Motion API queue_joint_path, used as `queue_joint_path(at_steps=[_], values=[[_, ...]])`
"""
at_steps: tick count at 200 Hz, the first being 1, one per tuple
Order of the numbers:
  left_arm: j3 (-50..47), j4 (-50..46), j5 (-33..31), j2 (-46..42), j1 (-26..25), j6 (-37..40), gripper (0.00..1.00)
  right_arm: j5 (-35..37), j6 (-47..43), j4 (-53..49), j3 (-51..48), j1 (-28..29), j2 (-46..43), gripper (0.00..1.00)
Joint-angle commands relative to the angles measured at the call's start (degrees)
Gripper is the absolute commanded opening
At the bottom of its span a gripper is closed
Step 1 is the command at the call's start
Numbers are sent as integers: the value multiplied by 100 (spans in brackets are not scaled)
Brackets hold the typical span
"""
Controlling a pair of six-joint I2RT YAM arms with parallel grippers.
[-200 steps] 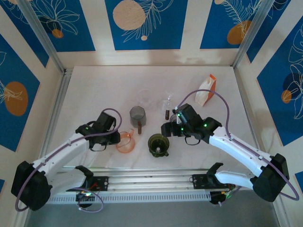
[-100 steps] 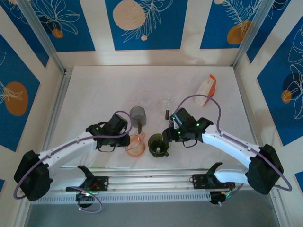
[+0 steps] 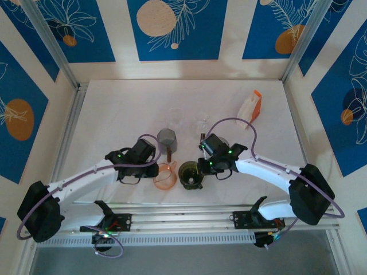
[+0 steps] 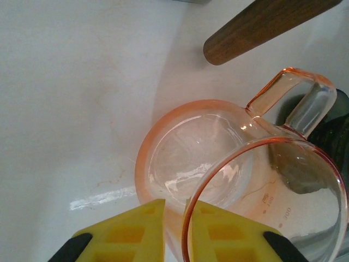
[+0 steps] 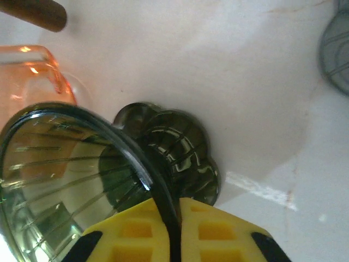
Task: Place the coffee filter in the dripper
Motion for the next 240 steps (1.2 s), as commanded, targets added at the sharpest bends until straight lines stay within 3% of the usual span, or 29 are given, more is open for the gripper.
queue_joint_path(at_steps=[1,59,126,164,211,222,240], values=[[229,-79,35,102,-144,-11,18,173,50,-167,-56,29,-107,0],[593,168,78,554,-509,-67,19,896,112,-913,46,-392,-1225,0],[1402,548,274,1606,-949,-121,19,717,-120,-1644,349,-1233,-2163,0],[1794,230,6,1244,-946,-13,55,554,-242,-1892,697,-1272,-2267,0],[2259,-460,-839,122,-924,220,82,149,-396,-2106,1462,-1084,-2114,0],[2224,-519,-1117,-217,-923,303,99,-21,-410,-2116,1638,-944,-1962,0],[2122,-604,-1537,-678,-916,434,100,-107,-394,-2108,1891,-538,-1678,0]])
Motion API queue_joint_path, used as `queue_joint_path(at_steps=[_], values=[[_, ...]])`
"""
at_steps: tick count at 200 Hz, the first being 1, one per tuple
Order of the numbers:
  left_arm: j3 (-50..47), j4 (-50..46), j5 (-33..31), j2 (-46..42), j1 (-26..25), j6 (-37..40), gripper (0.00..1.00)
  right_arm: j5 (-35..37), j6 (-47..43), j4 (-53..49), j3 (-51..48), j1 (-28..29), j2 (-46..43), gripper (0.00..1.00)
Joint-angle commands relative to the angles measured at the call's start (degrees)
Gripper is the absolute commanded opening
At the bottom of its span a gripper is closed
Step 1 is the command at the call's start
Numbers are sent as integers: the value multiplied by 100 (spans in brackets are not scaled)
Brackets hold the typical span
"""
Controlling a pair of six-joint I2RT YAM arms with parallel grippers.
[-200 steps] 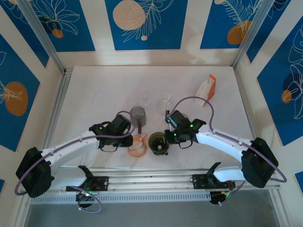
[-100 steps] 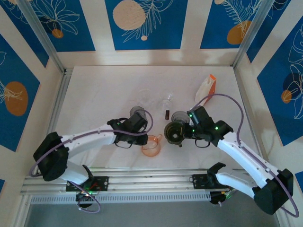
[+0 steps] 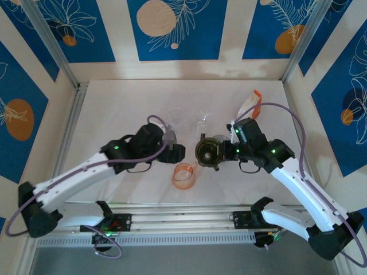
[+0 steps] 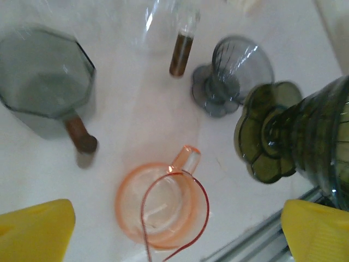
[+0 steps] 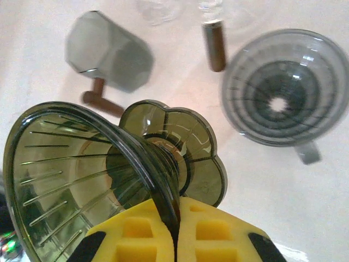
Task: Place the coffee filter in the dripper
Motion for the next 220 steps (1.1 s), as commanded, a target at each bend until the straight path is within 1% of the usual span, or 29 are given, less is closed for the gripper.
queue_joint_path(at_steps=[1,29,53,104,152,220], values=[[9,-463,-810,-514,-10,239,100,-443,-81,-68,356,404,297,0],[-362,-544,-1279,-1045,-9,158,100,-663,53,128,521,862,760,0],[-814,-465,-1447,-1497,-14,40,100,-642,100,263,543,1125,1082,0],[-1401,-268,-1663,-2265,-9,-140,100,-706,195,607,517,1302,1513,0],[-1536,-244,-1664,-2337,-14,-184,100,-746,162,654,499,1285,1820,0],[-1596,-244,-1663,-2299,-10,-232,100,-786,203,585,449,1267,1970,0]])
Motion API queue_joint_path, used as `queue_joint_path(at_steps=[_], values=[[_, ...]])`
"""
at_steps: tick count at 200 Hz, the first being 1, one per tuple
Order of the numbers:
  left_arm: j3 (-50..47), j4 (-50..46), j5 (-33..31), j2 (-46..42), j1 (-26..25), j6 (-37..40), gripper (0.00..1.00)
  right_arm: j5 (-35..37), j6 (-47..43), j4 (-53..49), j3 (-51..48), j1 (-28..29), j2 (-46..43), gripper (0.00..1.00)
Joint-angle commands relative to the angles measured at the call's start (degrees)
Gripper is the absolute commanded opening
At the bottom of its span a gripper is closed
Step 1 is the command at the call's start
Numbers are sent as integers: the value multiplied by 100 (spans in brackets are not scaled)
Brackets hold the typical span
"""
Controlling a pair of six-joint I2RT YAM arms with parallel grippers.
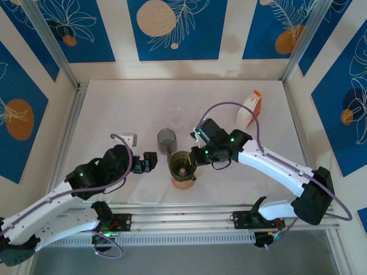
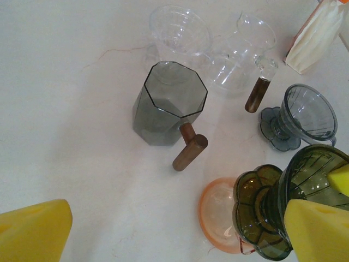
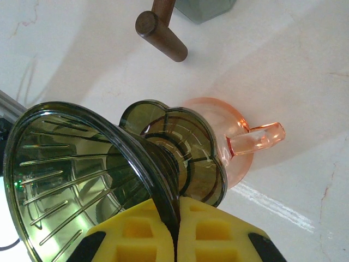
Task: Place the coffee filter in the dripper
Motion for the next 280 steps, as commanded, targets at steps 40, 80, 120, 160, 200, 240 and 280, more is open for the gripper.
queue_joint_path(at_steps=[40,80,120,160,200,240,280], values=[[-68,53,-125,10,-9,-75,100,-185,153,42,-18,-5,44,0],[-76,18,-133,13,-8,-75,100,-157,202,-86,8,-14,98,0],[-99,25,-125,20,-7,-84,100,-47,235,-211,-18,-7,98,2],[-94,28,-125,21,-7,-84,100,-38,274,-183,-9,15,83,30],[-94,23,-124,13,-6,-123,100,104,344,-141,33,37,7,62],[-129,104,-155,13,-8,-160,100,614,436,-237,118,-22,-351,67],[-382,494,-197,-191,-7,-66,100,1516,295,-378,286,-451,-927,67]])
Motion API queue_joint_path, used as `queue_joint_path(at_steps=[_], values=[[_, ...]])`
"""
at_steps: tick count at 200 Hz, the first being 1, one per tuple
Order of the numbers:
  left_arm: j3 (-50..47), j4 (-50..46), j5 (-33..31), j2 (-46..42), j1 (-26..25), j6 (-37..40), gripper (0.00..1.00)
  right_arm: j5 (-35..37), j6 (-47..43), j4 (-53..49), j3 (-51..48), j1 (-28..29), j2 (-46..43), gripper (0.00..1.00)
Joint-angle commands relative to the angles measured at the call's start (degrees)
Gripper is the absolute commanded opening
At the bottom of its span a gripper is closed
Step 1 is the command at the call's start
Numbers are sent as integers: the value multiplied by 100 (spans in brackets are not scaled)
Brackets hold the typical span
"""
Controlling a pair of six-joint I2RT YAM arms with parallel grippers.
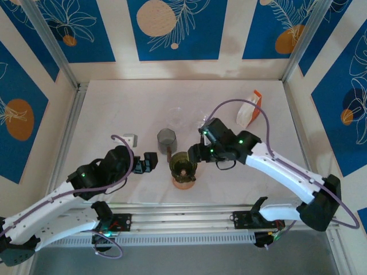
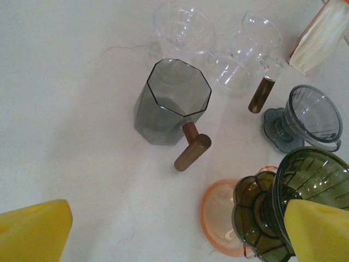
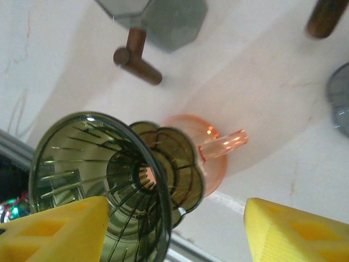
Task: Place the coffee filter in the dripper
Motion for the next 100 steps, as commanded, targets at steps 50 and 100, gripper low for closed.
queue_joint_path(at_steps=[50,100], values=[[-254,364,-147,-132,2,164,97,775,-421,158,388,-2319,-130,57],[-208,308,-72,-119,2,296,92,834,-325,648,867,-3994,1089,46]])
